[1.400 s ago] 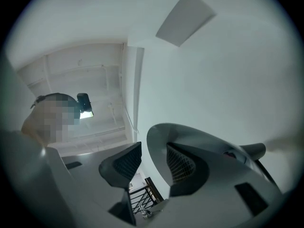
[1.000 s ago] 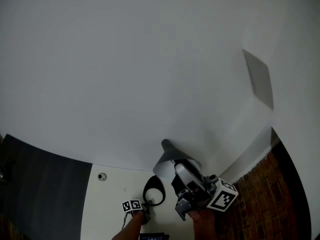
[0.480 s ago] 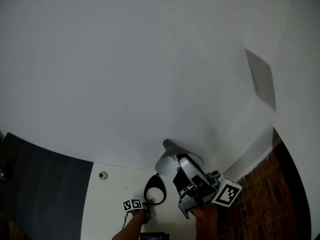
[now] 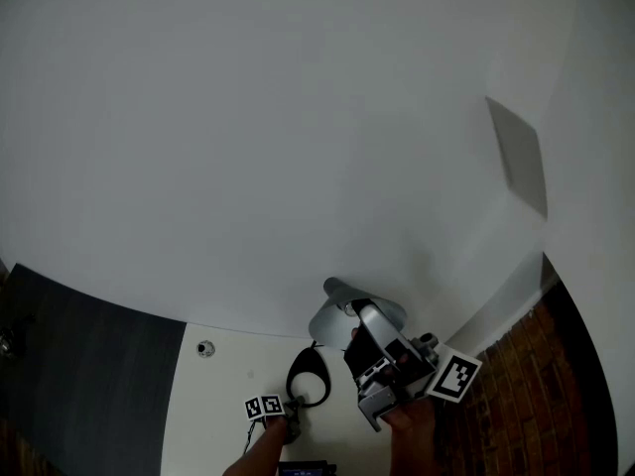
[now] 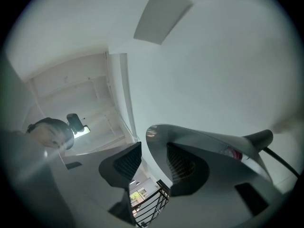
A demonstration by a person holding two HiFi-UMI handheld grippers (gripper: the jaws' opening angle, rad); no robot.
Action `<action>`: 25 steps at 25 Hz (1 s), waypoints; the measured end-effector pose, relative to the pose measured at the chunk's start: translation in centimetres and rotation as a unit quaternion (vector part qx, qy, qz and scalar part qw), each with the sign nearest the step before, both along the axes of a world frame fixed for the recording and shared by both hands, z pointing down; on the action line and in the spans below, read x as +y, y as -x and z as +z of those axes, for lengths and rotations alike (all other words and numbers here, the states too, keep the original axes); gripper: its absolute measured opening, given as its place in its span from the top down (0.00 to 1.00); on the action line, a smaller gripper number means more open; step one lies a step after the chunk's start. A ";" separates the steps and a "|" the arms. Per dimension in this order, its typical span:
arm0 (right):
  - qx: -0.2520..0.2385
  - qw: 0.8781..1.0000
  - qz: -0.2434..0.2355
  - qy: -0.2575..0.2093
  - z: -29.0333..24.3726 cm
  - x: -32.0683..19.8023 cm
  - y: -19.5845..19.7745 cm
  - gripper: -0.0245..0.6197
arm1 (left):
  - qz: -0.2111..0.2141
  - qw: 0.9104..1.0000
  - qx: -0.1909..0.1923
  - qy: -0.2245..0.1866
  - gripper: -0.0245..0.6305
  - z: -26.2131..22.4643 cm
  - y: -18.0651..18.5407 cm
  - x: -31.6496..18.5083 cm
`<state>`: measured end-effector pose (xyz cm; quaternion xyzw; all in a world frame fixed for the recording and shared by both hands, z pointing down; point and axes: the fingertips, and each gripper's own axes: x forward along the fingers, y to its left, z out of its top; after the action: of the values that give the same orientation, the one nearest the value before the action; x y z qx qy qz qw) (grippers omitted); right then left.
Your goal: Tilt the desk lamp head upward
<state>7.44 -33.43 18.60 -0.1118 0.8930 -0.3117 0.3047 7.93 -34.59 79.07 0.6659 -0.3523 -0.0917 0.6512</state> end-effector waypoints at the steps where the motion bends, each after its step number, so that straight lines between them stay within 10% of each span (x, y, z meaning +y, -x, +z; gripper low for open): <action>1: -0.003 1.000 -0.002 0.002 0.0 0.0 0.0 0.69 | 0.000 1.000 0.000 0.000 0.94 0.0 0.0 0.0; 25: -0.010 1.000 0.011 0.015 0.1 -0.1 -0.4 0.69 | 0.012 1.000 0.001 0.001 0.94 0.3 -0.5 0.2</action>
<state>7.86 -33.51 18.67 -0.1233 0.8838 -0.3225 0.3157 8.44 -34.40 79.38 0.6692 -0.3437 -0.0843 0.6534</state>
